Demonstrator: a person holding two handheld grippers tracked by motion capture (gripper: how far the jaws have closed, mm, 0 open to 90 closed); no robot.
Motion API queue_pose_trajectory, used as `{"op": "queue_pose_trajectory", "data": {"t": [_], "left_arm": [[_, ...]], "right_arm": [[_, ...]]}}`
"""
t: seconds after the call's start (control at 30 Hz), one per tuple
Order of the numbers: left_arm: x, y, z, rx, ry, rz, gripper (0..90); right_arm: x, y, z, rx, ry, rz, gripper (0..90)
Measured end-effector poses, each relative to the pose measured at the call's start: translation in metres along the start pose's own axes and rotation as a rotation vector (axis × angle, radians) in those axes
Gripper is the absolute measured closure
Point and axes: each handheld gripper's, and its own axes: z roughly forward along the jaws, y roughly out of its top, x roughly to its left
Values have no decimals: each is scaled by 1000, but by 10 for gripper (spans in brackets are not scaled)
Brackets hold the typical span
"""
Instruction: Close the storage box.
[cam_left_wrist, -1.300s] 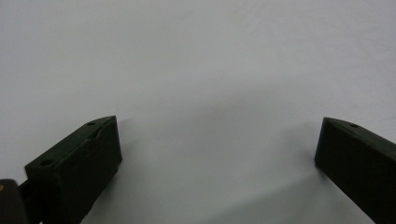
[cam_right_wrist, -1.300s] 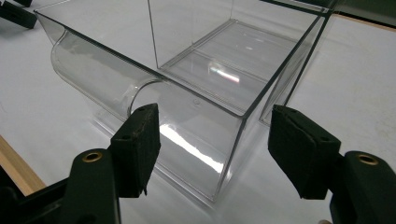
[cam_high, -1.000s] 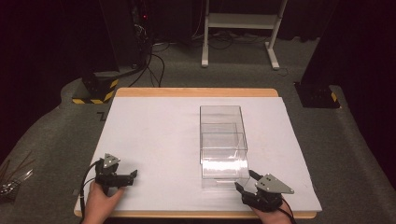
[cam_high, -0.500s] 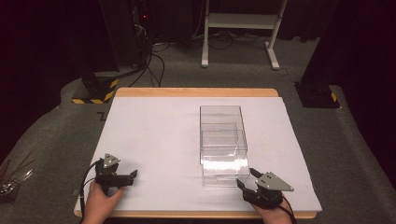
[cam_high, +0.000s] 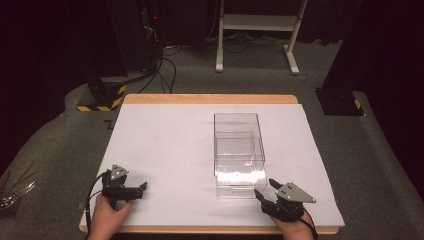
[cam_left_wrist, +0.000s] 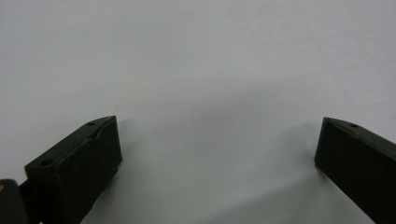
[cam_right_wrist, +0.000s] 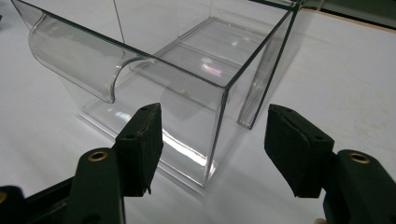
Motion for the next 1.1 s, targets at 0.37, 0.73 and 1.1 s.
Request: {"op": "queue_pose_trajectory", "data": {"t": [0.37, 0.73, 1.1], "left_arm": [[0, 0, 0, 0, 0, 0, 6], [0, 0, 0, -1, 0, -1, 6], [0, 0, 0, 0, 1, 1, 6]], "right_arm": [[-5, 5, 9, 2, -9, 7, 368], [-11, 8, 17, 6, -10, 17, 349], [-18, 13, 24, 14, -7, 13, 338]]}}
